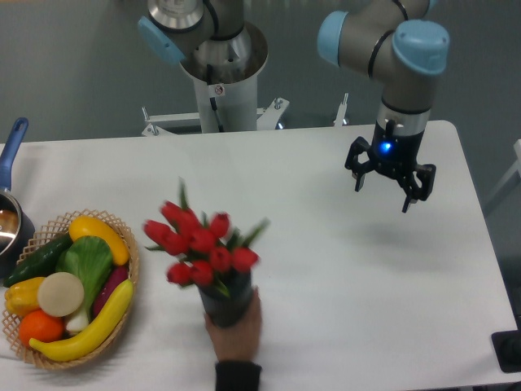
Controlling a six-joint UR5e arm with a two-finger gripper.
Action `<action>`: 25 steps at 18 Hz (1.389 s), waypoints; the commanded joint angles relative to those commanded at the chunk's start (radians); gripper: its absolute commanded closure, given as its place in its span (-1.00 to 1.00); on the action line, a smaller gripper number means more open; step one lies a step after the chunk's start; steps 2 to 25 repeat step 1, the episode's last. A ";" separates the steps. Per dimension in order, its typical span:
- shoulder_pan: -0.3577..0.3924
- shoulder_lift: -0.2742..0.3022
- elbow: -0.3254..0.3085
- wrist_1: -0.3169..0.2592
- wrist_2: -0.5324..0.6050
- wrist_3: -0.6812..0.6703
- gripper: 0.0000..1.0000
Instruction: Insert the flowers into the vase
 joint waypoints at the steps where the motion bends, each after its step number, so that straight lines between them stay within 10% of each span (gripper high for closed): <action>1: -0.003 0.000 -0.008 0.000 0.012 0.000 -1.00; 25: -0.003 0.000 -0.008 0.000 0.012 0.000 -1.00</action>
